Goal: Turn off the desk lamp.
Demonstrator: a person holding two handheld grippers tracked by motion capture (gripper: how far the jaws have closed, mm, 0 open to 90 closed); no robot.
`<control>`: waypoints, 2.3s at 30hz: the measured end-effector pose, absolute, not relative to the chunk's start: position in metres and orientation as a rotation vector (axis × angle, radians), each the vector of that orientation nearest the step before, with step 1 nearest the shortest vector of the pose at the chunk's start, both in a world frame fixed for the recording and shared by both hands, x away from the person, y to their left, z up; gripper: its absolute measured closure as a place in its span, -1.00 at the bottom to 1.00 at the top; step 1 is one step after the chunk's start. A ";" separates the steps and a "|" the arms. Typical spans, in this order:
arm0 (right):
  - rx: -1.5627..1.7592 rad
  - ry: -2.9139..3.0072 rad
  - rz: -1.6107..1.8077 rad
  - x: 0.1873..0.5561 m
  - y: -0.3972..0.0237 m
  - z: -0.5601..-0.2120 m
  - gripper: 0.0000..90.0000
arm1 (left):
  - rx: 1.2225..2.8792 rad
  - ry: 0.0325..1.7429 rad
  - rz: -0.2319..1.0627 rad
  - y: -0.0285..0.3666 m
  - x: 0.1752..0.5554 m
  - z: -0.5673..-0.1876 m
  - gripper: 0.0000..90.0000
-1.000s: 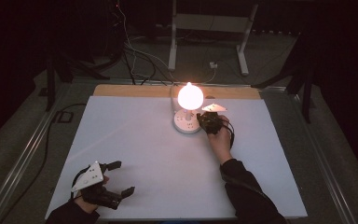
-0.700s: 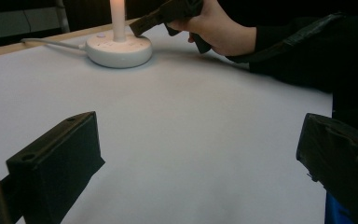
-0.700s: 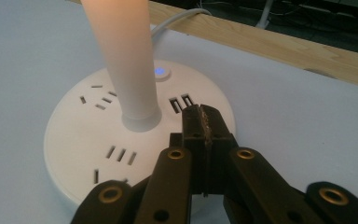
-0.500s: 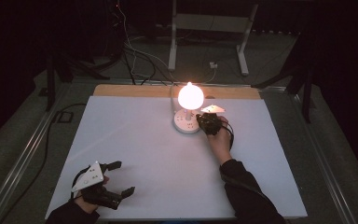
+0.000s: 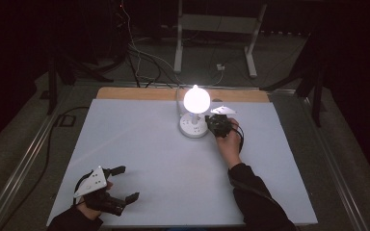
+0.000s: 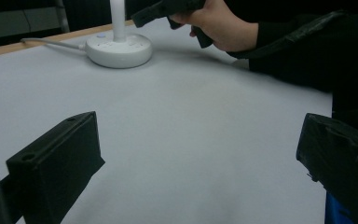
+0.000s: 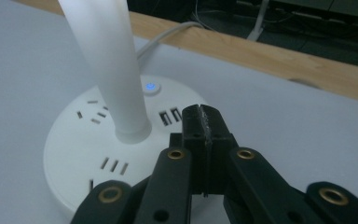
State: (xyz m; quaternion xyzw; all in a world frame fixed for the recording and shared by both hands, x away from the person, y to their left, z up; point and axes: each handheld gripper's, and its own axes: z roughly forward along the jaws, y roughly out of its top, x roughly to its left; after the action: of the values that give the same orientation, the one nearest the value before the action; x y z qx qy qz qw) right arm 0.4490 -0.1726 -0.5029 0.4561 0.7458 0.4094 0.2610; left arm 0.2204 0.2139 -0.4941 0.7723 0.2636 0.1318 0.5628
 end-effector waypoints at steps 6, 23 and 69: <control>1.219 2.002 1.142 0.446 -0.174 -0.491 0.99 | 1.818 0.622 0.311 0.214 0.220 -0.494 -0.99; 1.210 1.990 1.161 0.446 -0.174 -0.480 0.99 | 1.821 0.621 0.313 0.214 0.220 -0.494 -0.99; 1.210 2.058 1.097 0.449 -0.163 -0.516 0.99 | 1.826 0.619 0.312 0.213 0.220 -0.494 -0.99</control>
State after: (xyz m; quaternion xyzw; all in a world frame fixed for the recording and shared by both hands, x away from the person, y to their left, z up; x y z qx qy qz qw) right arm 0.4494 -0.1627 -0.5159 0.4455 0.7575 0.4039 0.2542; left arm 0.2201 0.2133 -0.4944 0.7747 0.2626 0.1324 0.5598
